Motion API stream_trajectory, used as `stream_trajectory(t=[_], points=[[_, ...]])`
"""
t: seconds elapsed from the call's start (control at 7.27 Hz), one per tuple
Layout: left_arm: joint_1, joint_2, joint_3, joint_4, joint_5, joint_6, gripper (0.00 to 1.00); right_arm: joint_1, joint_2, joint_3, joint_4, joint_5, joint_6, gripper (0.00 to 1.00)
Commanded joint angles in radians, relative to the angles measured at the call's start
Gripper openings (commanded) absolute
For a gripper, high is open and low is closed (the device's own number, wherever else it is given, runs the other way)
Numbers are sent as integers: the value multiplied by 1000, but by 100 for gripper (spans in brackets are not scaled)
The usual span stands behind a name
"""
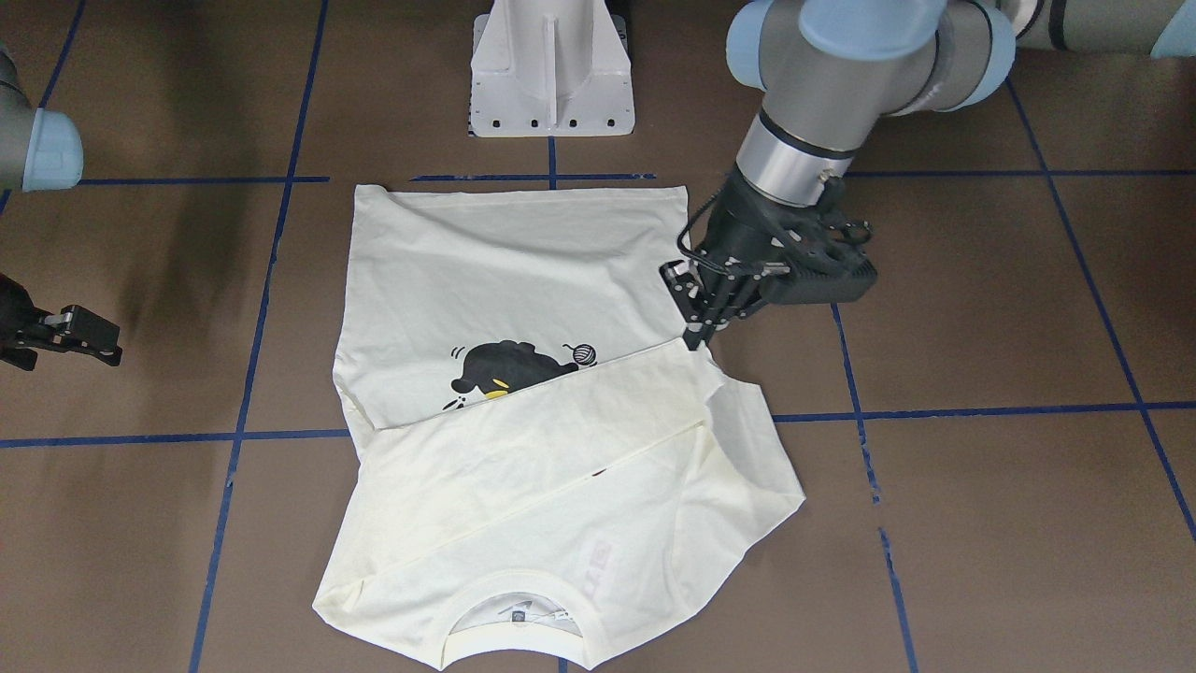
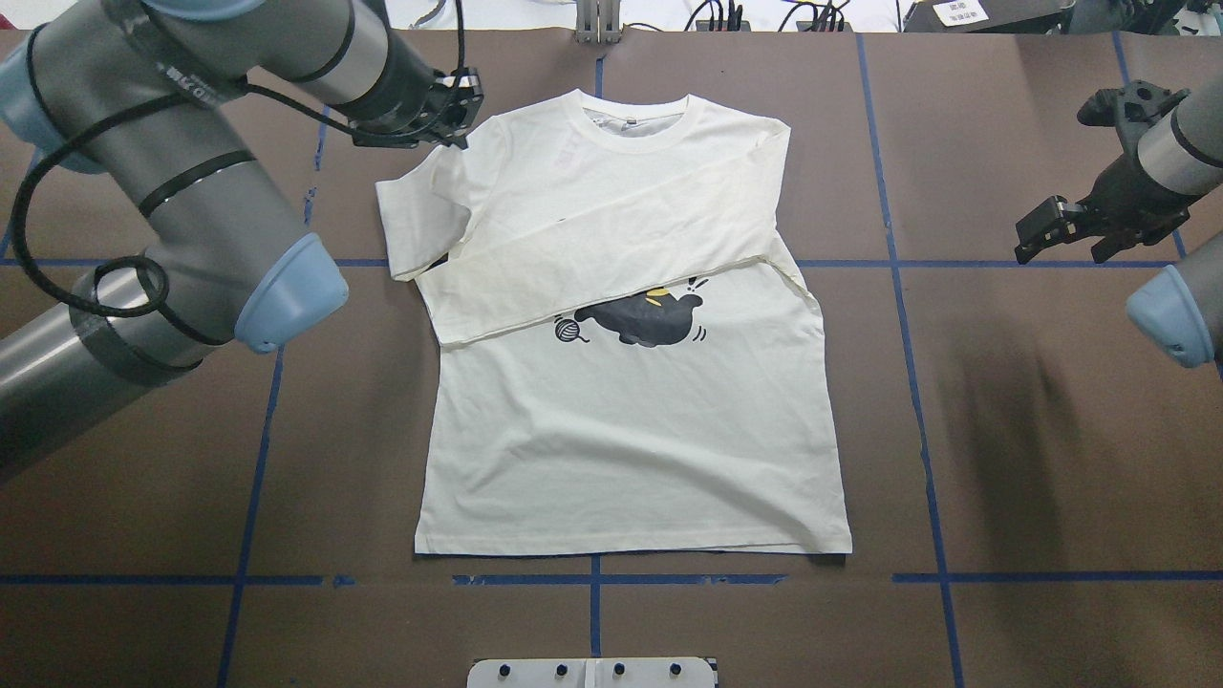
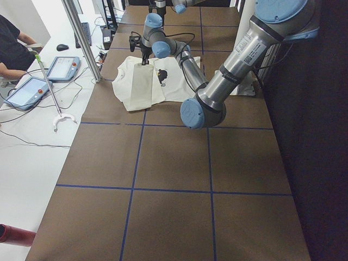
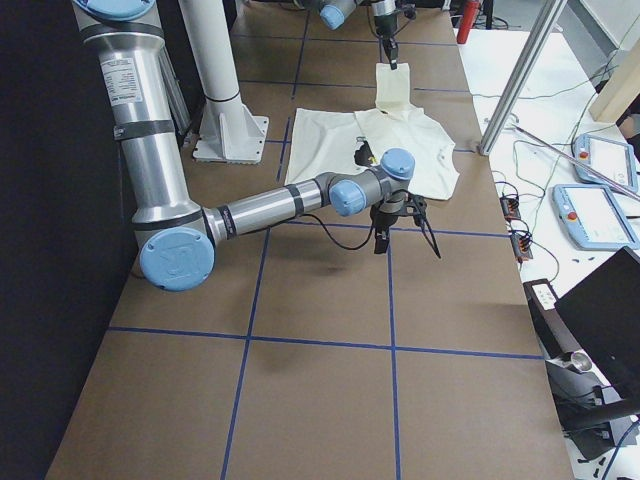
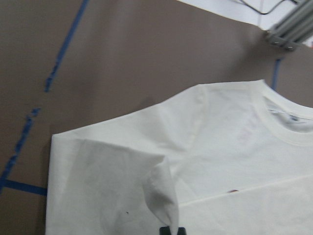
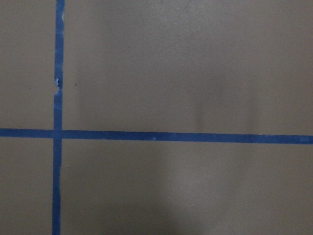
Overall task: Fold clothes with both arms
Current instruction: 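Fold the held sleeve across the shirt front with the left gripper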
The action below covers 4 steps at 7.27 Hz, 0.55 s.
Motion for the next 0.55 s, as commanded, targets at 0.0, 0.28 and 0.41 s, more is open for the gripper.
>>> stream_trajectory(t=[0.0,0.28,0.41], points=[[63,-204,111,-22,-15,-129,0,2,-5,-3,2,0,1,100],[183,-300,344,-223,87,-251,0,1,-1,-19,2,-1,5,100],[232,-306,387,-252,155,-259,0,1,1,-26,2,-1,6,100]])
